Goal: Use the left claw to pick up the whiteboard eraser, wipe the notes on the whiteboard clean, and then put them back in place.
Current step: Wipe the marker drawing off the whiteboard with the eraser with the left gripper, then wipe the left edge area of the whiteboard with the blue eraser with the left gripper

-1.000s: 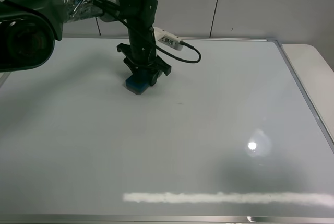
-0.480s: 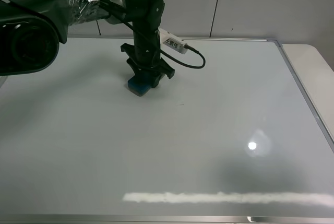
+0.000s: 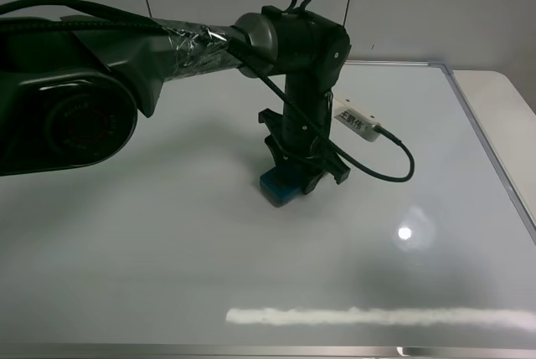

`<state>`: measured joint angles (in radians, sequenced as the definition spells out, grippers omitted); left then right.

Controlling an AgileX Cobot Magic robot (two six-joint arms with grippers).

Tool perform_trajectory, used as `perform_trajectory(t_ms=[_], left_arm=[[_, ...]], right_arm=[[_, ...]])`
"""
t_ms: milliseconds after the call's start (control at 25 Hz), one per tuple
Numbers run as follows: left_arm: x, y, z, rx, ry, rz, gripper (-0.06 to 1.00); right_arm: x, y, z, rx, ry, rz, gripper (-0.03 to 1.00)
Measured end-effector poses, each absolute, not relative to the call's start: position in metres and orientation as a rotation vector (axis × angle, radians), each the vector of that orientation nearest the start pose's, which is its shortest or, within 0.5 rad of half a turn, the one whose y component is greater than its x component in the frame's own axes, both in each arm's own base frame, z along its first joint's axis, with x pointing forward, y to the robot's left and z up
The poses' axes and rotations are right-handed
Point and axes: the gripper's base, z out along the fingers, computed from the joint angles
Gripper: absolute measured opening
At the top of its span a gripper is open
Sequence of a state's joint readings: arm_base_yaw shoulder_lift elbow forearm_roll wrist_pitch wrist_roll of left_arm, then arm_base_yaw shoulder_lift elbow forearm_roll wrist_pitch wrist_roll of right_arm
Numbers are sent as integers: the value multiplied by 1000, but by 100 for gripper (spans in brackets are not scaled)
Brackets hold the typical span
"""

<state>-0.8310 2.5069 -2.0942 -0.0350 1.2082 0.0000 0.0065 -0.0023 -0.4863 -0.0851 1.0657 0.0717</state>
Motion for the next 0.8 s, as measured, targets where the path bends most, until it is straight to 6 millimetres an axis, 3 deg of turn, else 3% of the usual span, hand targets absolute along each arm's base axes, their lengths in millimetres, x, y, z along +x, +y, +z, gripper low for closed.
perform_trajectory(t_ms=[160,440,640,800], left_arm=[[315,-384,110,1300,2860,-125,54],[324,-376,119,1295,2824,-51,54],[344,-356,157,1212,2764,-30,54],[368,-325,191,1056,2756,-56,54]], right_arm=[[-4,-7,273,71,2057,-54,99],[-4,-7,273,71,2057,-54,99],[-4,-7,273,71,2057,-54,99],[-4,-7,273,71,2057,-54,99]])
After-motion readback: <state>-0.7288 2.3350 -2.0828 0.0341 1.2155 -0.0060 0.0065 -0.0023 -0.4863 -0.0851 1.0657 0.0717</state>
